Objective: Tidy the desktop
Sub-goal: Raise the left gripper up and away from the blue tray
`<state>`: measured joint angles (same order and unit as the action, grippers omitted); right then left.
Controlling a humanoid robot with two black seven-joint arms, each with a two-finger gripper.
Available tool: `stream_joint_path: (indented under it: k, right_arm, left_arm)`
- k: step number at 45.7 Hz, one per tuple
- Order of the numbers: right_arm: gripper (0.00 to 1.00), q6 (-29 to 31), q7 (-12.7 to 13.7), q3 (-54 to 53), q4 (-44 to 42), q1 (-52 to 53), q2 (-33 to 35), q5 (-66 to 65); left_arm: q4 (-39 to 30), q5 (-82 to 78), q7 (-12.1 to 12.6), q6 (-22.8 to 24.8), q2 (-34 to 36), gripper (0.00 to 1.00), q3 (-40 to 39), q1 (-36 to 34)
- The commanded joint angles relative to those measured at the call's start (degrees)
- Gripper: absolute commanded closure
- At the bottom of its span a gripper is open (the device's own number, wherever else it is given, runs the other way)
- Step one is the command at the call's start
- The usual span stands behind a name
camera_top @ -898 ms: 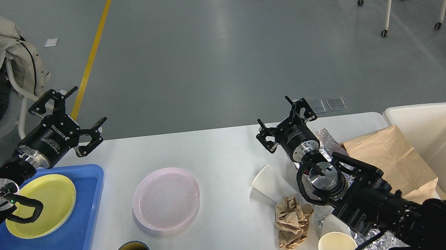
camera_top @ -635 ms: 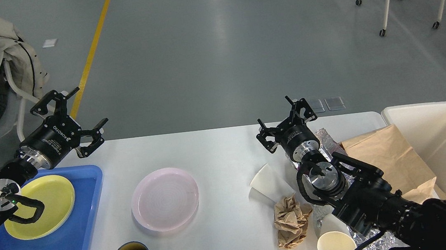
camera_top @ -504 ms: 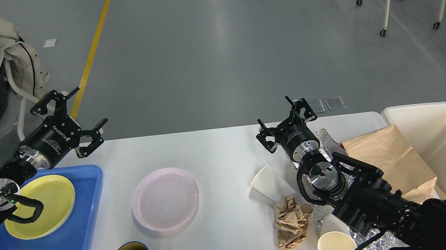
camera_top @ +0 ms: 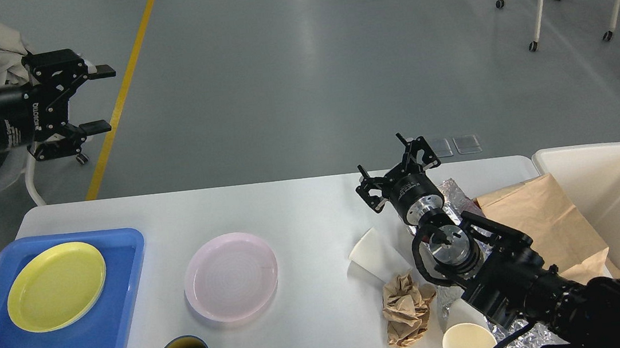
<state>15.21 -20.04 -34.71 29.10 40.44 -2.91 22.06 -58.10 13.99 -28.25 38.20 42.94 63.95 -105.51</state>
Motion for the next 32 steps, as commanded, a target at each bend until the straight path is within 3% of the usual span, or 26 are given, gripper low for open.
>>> stream_joint_path:
  k: [1,5,13,17,25,32]
  right_arm:
    - [0.0,0.0,0.0,0.0,0.0,0.0,0.0,0.0]
    - [0.0,0.0,0.0,0.0,0.0,0.0,0.0,0.0]
    - [0.0,0.0,0.0,0.0,0.0,0.0,0.0,0.0]
    - [0.0,0.0,0.0,0.0,0.0,0.0,0.0,0.0]
    - [0.0,0.0,0.0,0.0,-0.1,0.0,0.0,0.0]
    - [0.0,0.0,0.0,0.0,0.0,0.0,0.0,0.0]
  left_arm:
    - [-1.6,-0.6,-12.5,6.0,-10.3,0.02,25.4,-15.6]
    - [-4.6,-3.6,-16.0,7.7,-15.1,0.02,31.4,-21.1]
    - [-20.4,-18.5,-16.0,6.6,-17.1,0.02,31.1,-35.5]
    - [-27.8,-23.4,-15.8,3.3,-18.9,0.02,30.1,-40.6]
    - [-35.1,-24.4,-14.9,-2.2,-24.0,0.02,29.8,-41.9]
    - [-36.1,-24.6,-12.5,-5.5,-26.4,0.02,28.7,-39.9]
